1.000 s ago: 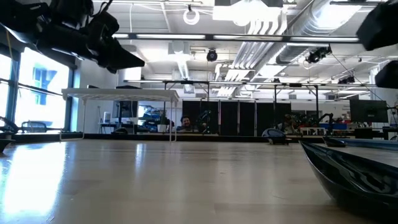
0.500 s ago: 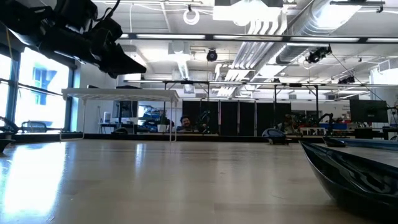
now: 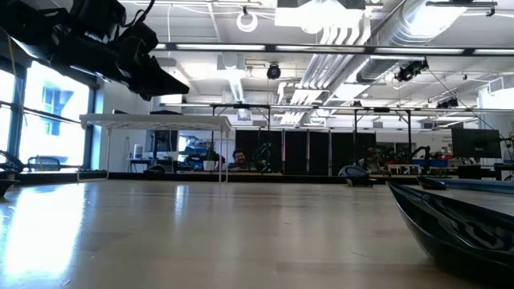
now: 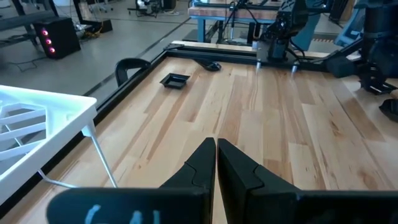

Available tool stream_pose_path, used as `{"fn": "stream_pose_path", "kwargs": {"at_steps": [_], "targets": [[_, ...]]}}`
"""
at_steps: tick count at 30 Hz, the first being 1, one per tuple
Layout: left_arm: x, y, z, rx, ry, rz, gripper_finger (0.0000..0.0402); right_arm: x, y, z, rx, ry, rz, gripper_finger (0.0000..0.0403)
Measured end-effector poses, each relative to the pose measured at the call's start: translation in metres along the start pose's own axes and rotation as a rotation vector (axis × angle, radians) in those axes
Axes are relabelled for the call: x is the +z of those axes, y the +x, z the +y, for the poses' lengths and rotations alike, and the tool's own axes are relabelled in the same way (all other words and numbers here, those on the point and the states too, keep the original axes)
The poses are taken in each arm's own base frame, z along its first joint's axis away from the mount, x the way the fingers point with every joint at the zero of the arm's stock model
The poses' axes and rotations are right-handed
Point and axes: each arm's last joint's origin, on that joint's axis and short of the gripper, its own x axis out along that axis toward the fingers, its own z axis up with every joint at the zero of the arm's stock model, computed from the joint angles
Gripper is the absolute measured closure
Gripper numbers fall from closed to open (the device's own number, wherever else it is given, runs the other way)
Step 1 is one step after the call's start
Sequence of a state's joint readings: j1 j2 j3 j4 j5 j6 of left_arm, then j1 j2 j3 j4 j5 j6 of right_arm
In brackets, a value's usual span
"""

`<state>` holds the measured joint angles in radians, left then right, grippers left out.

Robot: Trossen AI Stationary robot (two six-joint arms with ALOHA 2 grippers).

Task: Pick & Place Mini shaped plates
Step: Stack the bottom right square plate on top of the stacked square plates on the shelf

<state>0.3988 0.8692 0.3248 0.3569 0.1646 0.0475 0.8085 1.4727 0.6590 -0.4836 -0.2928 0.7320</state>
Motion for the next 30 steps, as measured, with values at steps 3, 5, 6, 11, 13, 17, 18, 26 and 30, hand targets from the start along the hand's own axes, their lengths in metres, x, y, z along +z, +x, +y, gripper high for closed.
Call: {"fn": "stream_pose_path", "kwargs": {"at_steps": [3, 5, 6, 11, 13, 17, 18, 26, 30], "targets": [[0.0, 0.0, 0.0, -0.004, -0.001, 0.001, 0.0388, -0.001, 0.0, -0.002, -0.038, 0.018, -0.002, 0.0343], [-0.001, 0.0, 0.0, -0.004, -0.001, 0.005, 0.0388, -0.001, 0.0, -0.003, -0.055, 0.032, -0.01, 0.0363], [-0.001, 0.0, 0.0, -0.005, -0.002, 0.008, 0.0388, -0.001, 0.0, -0.003, -0.058, 0.037, -0.014, 0.0373], [-0.001, 0.0, 0.0, -0.005, -0.002, 0.008, 0.0388, -0.001, -0.006, 0.0, -0.02, 0.102, -0.034, 0.0398], [-0.001, 0.0, 0.0, -0.005, -0.002, 0.008, 0.0388, -0.002, -0.011, 0.001, -0.001, 0.147, -0.051, 0.0394], [-0.001, 0.0, 0.0, -0.005, -0.002, 0.007, 0.0388, -0.003, -0.03, 0.001, 0.08, 0.283, -0.074, 0.0393], [-0.001, 0.0, 0.0, -0.005, -0.002, 0.007, 0.0388, -0.003, -0.035, 0.0, 0.096, 0.322, -0.078, 0.0396], [0.0, 0.0, 0.0, -0.001, 0.005, 0.0, 0.0388, 0.011, -0.08, -0.026, 0.167, 0.648, -0.368, 0.0394], [-0.001, 0.0, 0.0, -0.005, 0.024, 0.01, 0.0388, 0.034, -0.099, -0.052, 0.155, 0.738, -0.632, 0.0397]]}}
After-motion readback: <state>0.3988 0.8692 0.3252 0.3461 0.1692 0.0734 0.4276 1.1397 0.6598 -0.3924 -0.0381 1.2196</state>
